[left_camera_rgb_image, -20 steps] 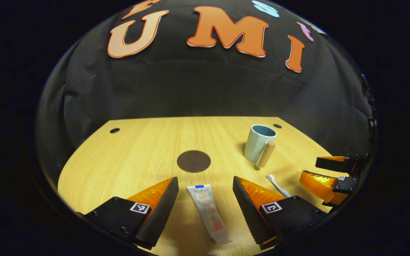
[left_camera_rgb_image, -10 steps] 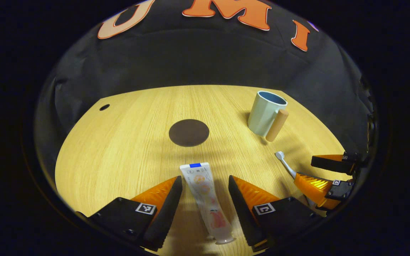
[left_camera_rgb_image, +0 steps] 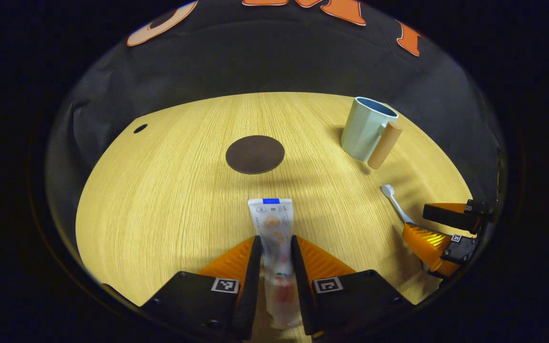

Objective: Put the toothbrush and toothpaste on the desktop into the cup, then pick up the cup and place it on the coaster on the desktop.

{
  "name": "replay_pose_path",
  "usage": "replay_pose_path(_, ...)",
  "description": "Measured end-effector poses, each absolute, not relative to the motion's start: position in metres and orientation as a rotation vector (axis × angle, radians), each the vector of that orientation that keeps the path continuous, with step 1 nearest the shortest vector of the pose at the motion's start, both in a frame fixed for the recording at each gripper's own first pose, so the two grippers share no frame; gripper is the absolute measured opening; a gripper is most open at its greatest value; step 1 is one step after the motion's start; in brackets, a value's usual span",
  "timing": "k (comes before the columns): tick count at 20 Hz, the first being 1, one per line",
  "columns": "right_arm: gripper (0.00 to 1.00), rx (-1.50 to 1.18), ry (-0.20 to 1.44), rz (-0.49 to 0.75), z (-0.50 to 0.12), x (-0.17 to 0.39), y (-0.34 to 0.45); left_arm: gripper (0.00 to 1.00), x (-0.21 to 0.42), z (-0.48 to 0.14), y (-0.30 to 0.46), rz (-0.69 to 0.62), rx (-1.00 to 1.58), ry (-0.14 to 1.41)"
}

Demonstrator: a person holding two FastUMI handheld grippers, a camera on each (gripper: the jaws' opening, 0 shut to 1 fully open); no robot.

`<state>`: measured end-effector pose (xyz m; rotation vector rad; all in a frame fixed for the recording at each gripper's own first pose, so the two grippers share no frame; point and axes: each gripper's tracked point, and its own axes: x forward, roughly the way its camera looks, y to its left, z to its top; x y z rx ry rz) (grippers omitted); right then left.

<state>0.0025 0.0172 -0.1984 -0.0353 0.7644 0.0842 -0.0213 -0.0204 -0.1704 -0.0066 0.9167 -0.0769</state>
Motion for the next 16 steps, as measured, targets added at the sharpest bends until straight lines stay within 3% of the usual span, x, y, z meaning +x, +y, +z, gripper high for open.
replay_pose_path(4,0.48,-0.008,0.785,0.093,-0.202,0.006,0.024,0.31,-0.016,-0.164,-0.024,-0.105,-0.031,0.879)
replay_pose_path(6,0.31,0.001,0.786,0.067,-0.204,0.012,0.019,0.22,-0.020,-0.161,-0.026,-0.123,-0.042,0.869)
replay_pose_path(7,0.18,0.018,0.789,0.058,-0.204,0.013,0.020,0.22,-0.020,-0.158,-0.024,-0.132,-0.054,0.866)
replay_pose_path(9,0.10,0.045,0.794,0.058,-0.202,0.014,0.018,0.22,-0.020,-0.153,-0.023,-0.149,-0.068,0.861)
replay_pose_path(16,0.07,0.131,0.739,0.073,-0.191,0.019,0.022,0.22,-0.019,-0.150,-0.023,-0.163,-0.096,0.830)
